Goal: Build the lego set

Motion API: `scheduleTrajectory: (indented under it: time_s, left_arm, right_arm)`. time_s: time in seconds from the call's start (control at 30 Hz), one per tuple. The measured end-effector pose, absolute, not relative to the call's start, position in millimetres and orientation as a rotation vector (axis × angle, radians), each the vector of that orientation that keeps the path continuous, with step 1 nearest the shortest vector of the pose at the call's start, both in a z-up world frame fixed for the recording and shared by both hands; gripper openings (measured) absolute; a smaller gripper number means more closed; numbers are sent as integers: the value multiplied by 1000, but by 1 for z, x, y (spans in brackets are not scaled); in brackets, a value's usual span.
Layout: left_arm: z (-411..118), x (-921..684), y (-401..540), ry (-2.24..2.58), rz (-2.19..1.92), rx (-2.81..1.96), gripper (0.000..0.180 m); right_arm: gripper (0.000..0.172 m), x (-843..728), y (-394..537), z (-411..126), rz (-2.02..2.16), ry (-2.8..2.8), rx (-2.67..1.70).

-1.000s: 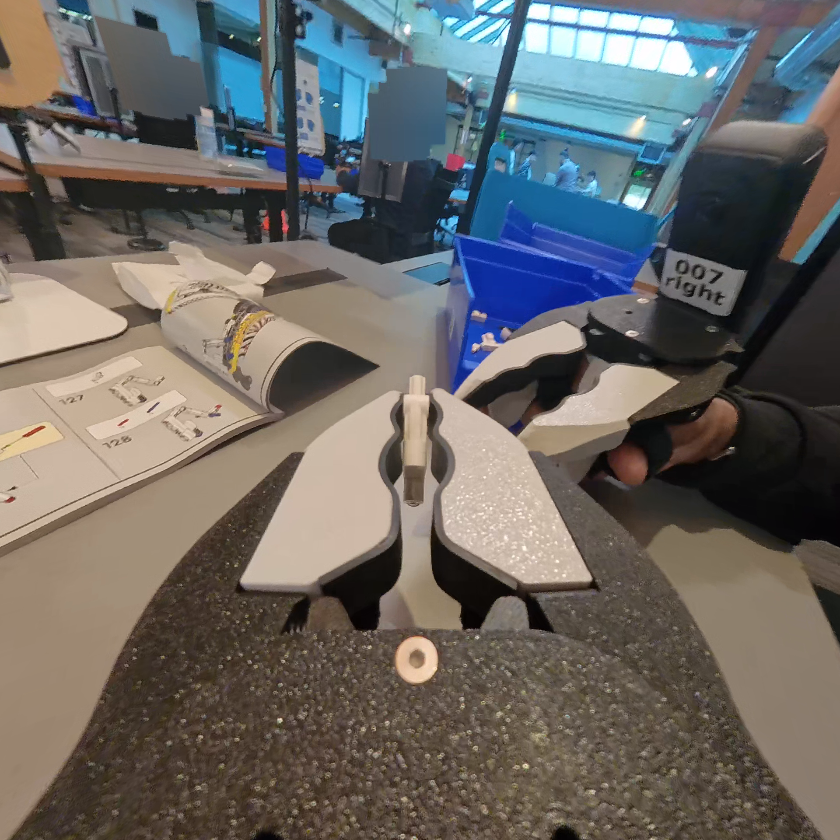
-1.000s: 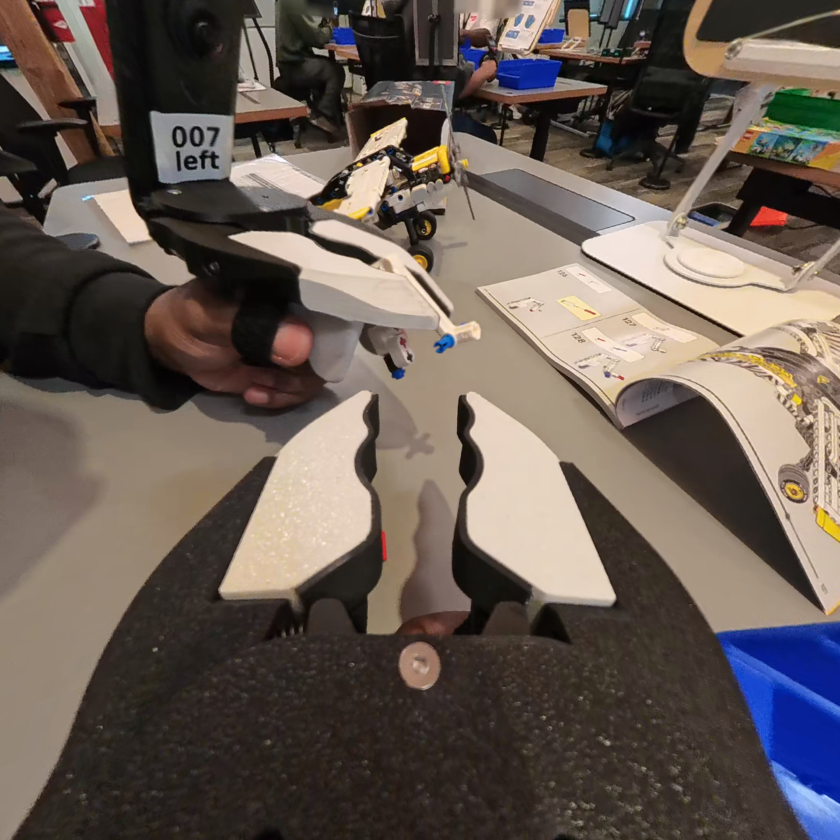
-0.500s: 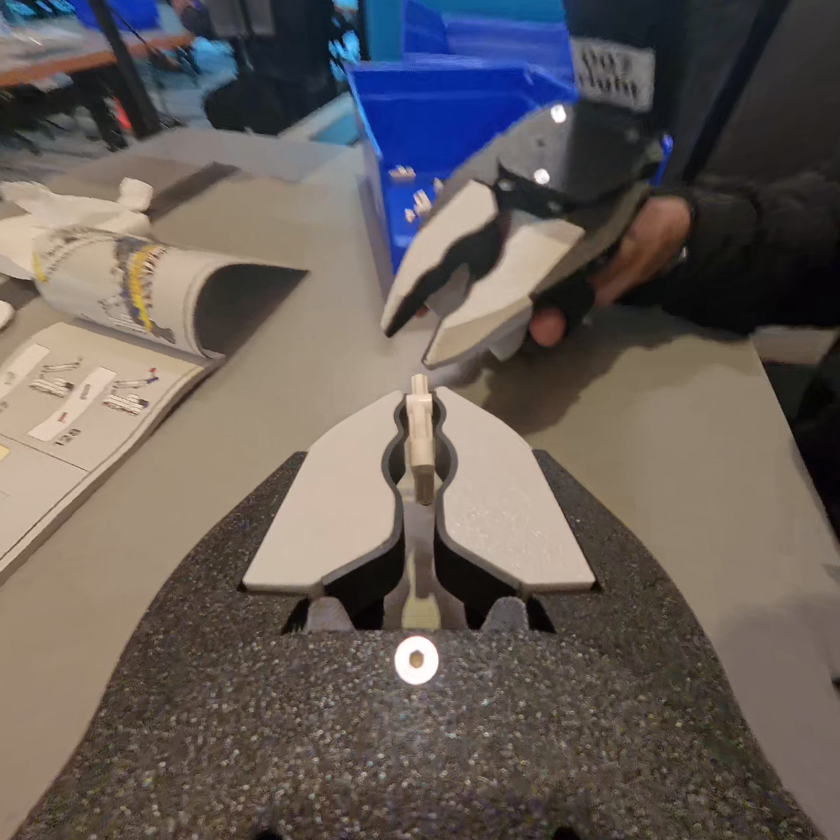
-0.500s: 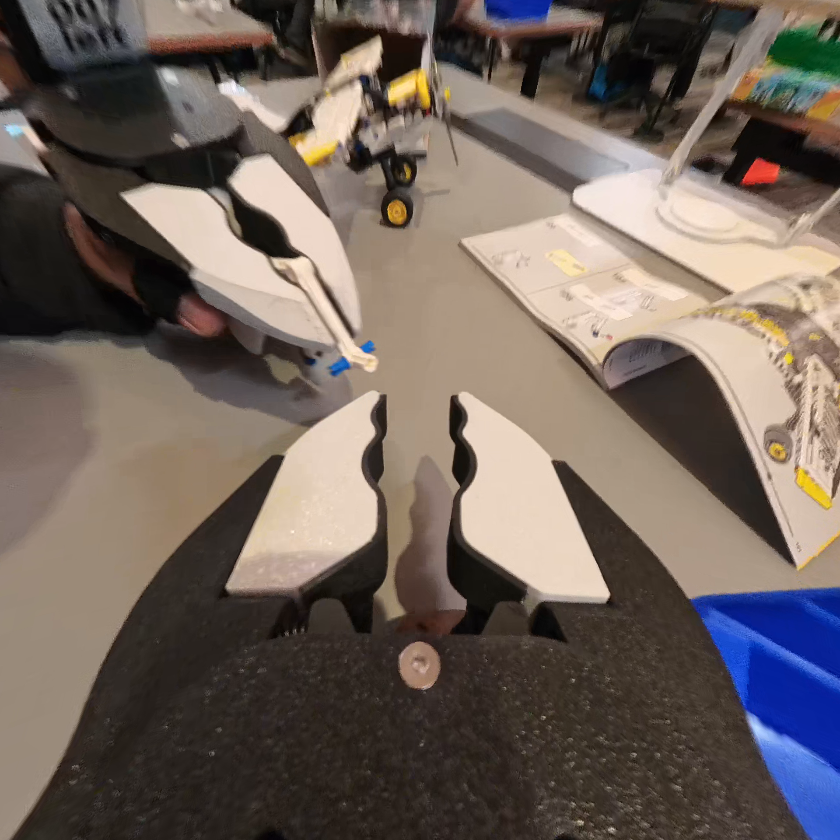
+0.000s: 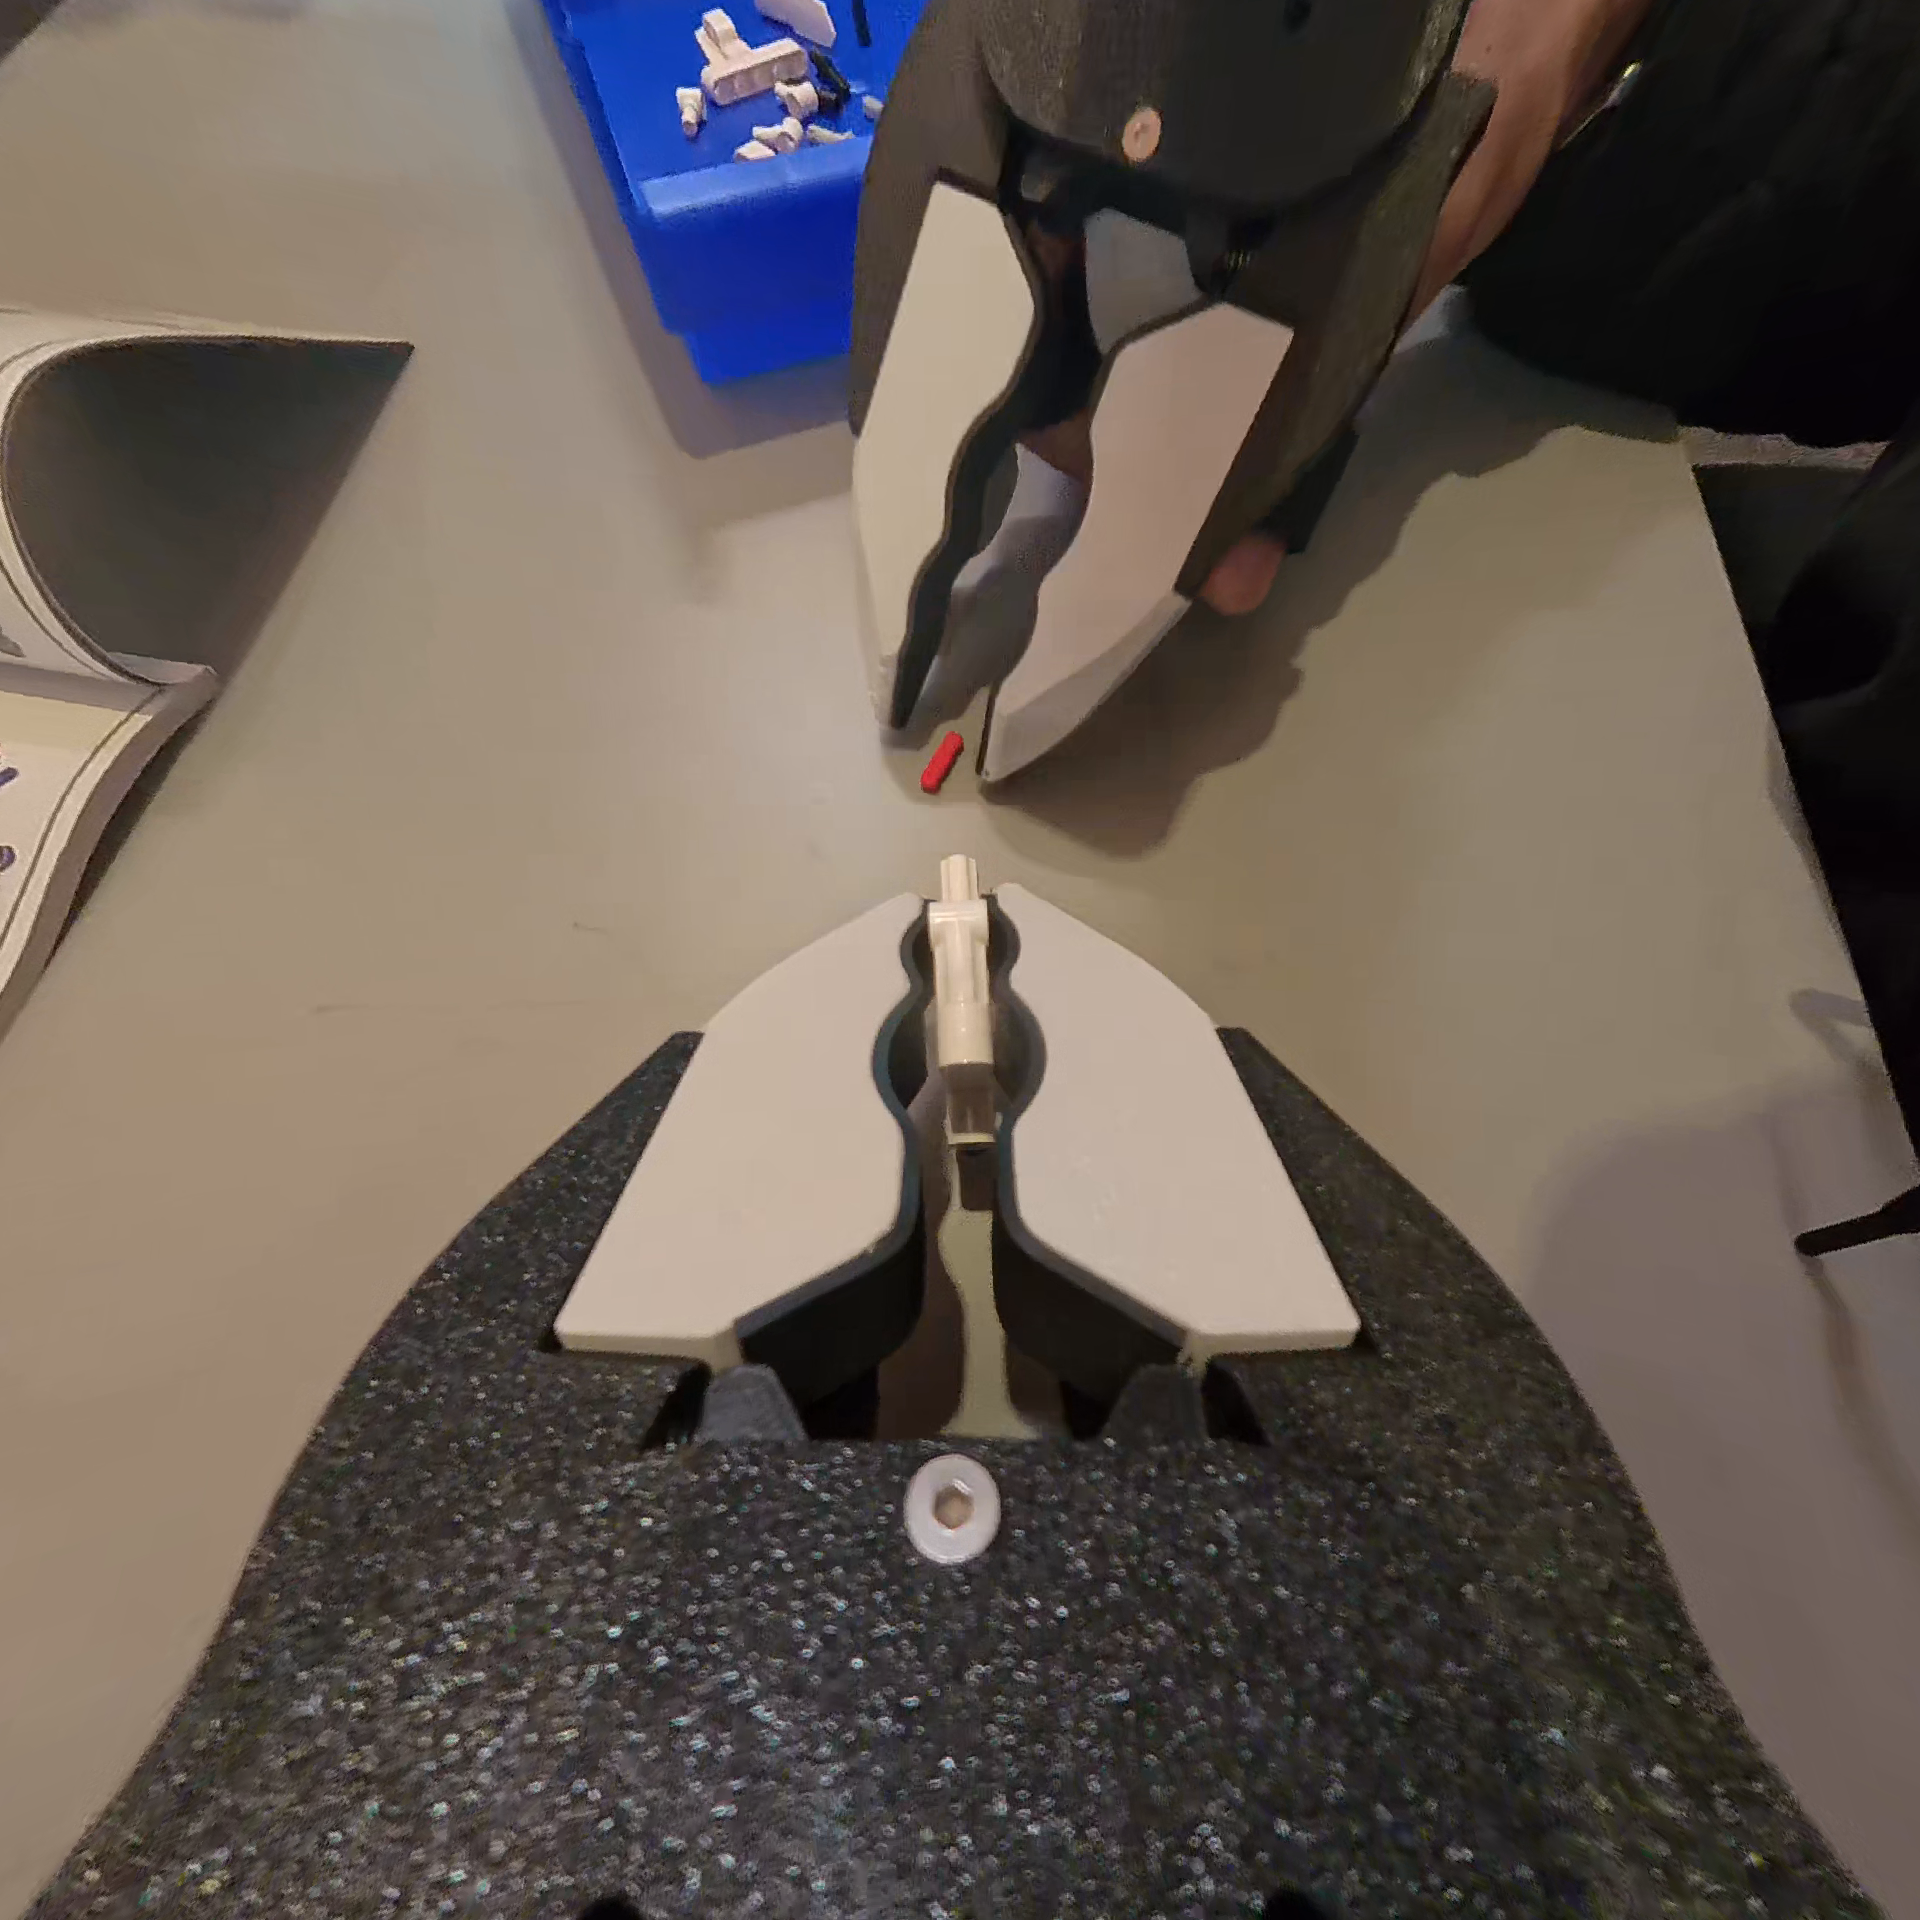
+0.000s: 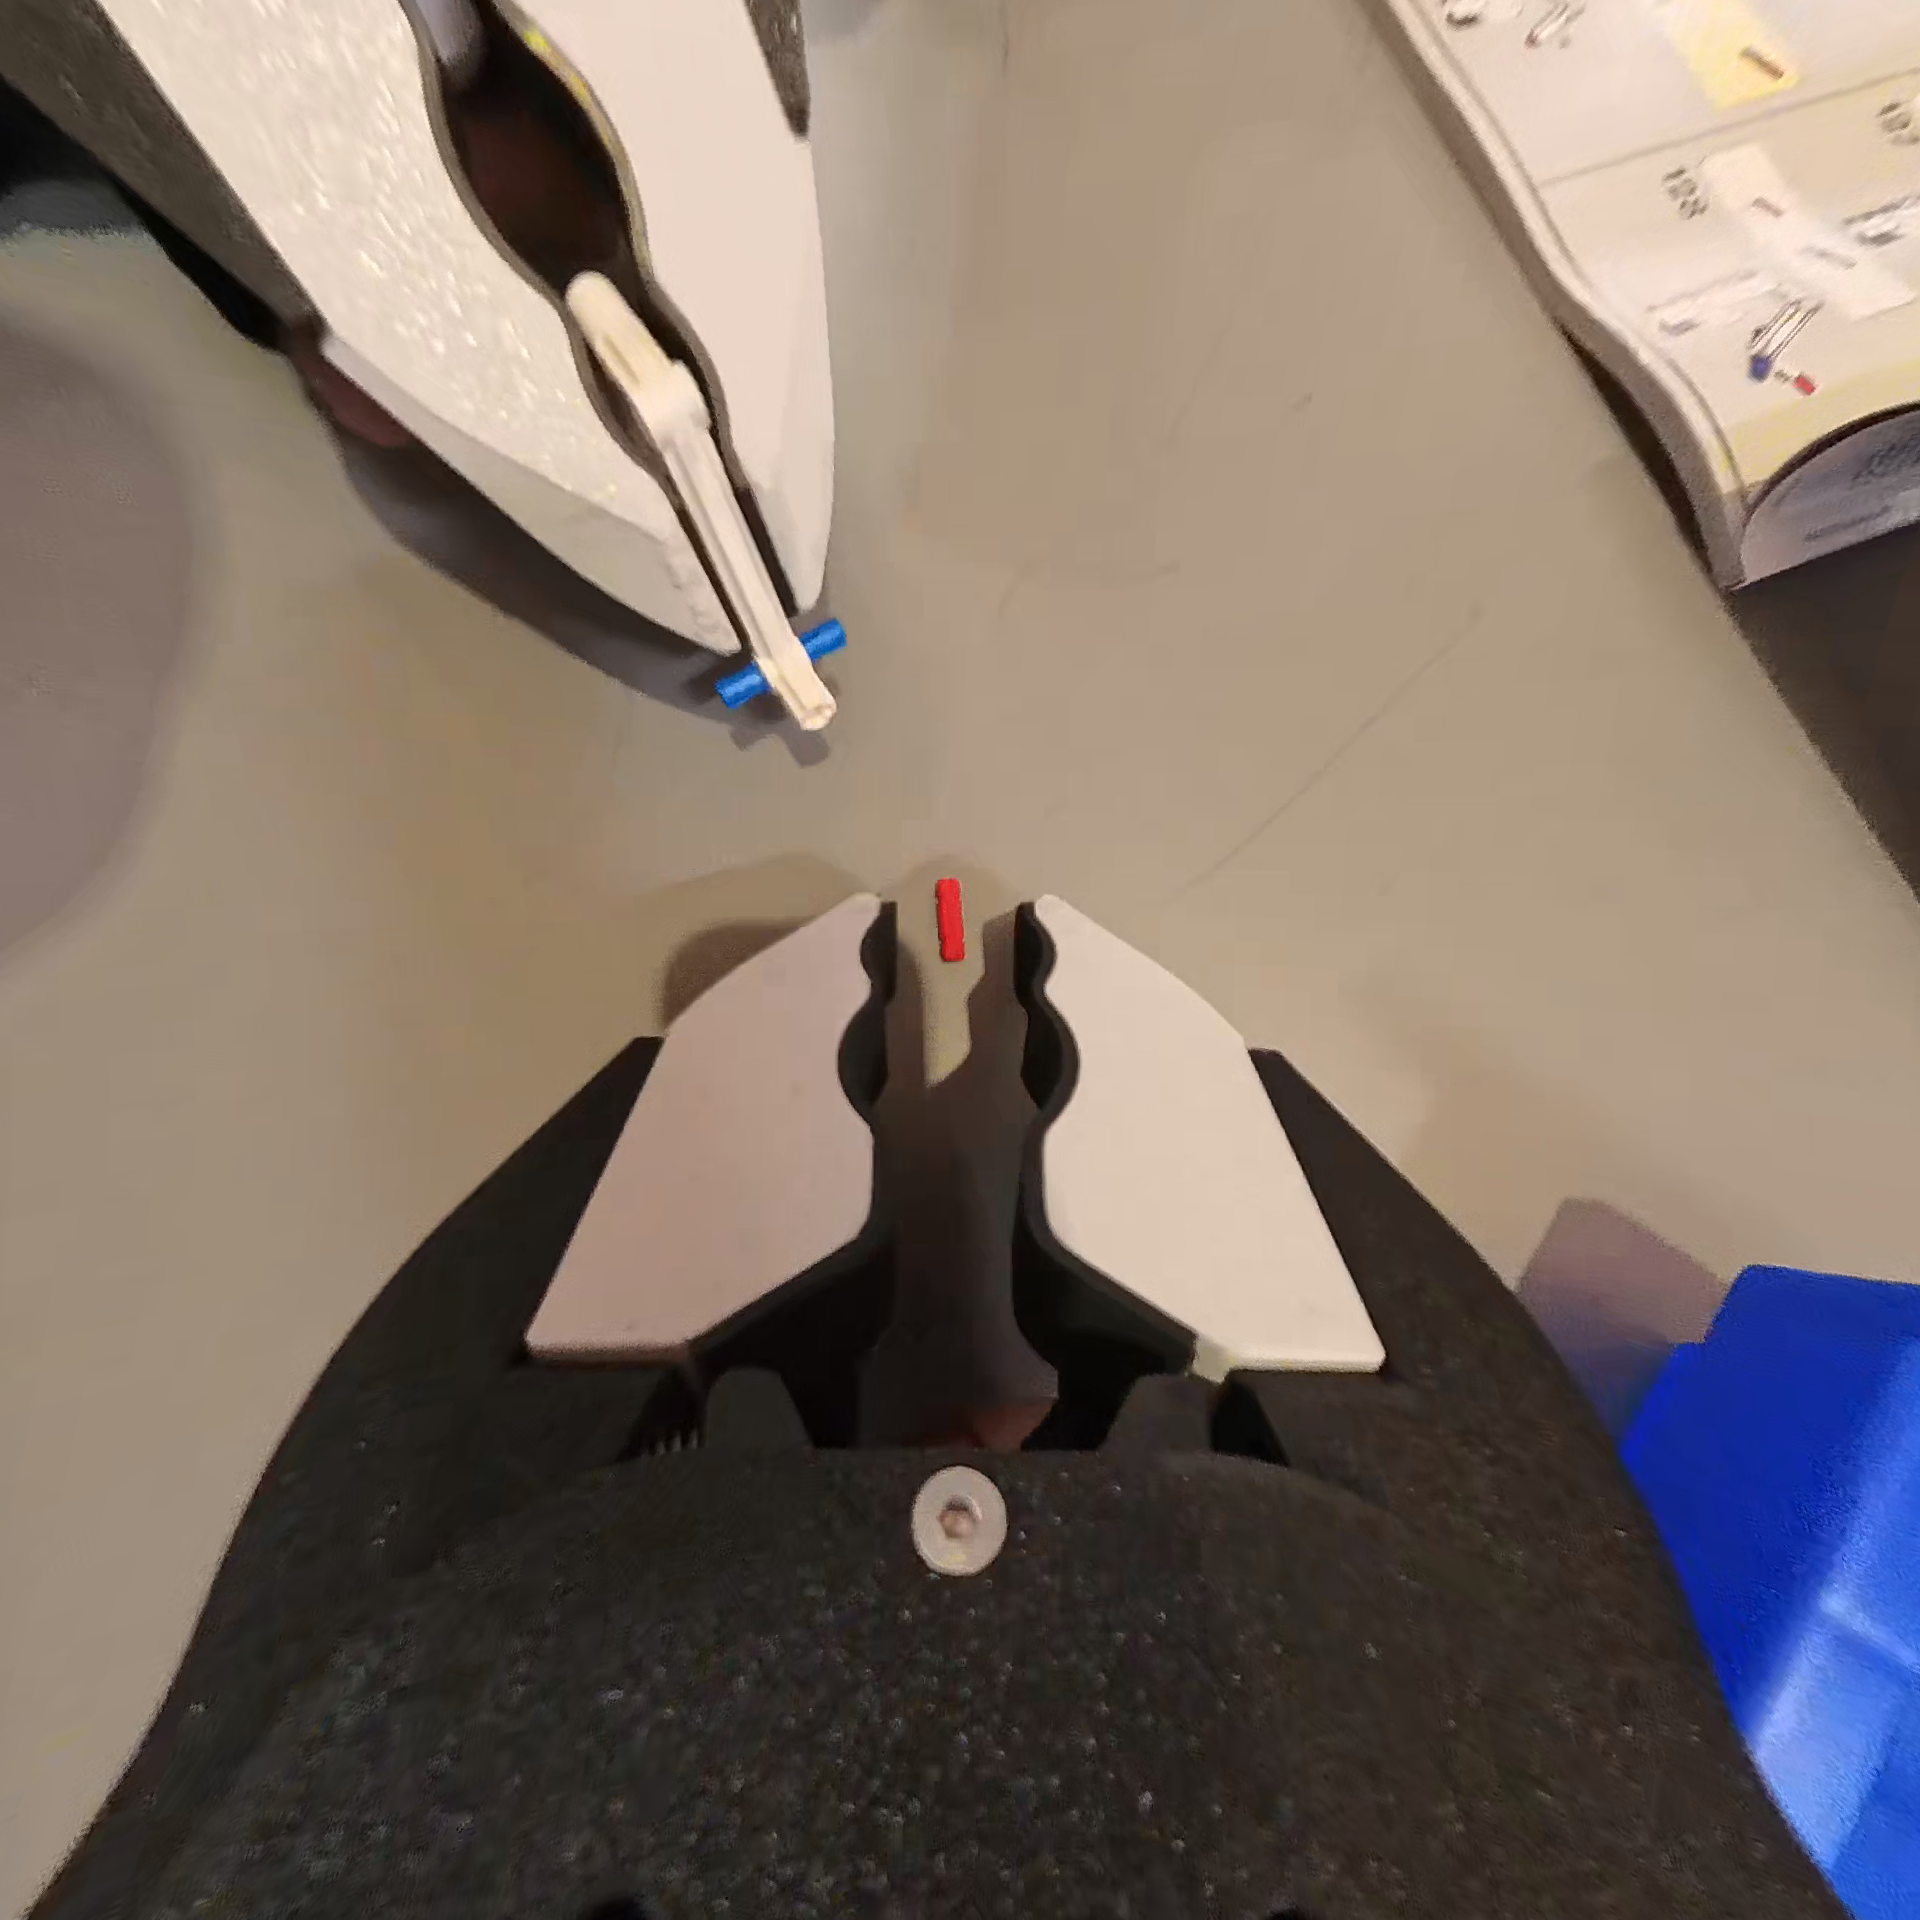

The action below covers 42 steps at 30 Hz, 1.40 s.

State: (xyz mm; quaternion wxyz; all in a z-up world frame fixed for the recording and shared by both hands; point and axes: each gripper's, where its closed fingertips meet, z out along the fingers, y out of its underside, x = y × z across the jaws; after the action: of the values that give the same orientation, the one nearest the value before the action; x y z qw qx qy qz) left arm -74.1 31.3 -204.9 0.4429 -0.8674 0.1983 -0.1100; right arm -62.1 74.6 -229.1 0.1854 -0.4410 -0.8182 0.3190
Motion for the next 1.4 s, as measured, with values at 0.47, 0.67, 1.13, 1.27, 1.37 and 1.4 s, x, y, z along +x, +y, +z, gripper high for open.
scheduleTrajectory:
  time_s: [0.47,0.67,1.13,1.27,1.37,1.4]
  left_arm:
    - [-224,-72,29,549,-259,-2231,8]
    - [-223,-68,26,584,-289,-2214,8]
    - [-198,-68,22,498,-492,-2063,8]
    - [-197,-68,22,496,-498,-2062,8]
    - [-200,-67,21,517,-476,-2077,8]
    - [-201,-66,21,526,-467,-2082,8]
  right_arm:
    - [3,-59,71,-234,846,-2341,-1116]
    - [3,-59,62,-229,864,-2358,-927]
    - [3,-64,38,-206,750,-2150,-427]
    - [3,-63,35,-205,740,-2142,-406]
    - [3,-63,35,-207,727,-2145,-403]
    - [3,-63,34,-207,731,-2148,-406]
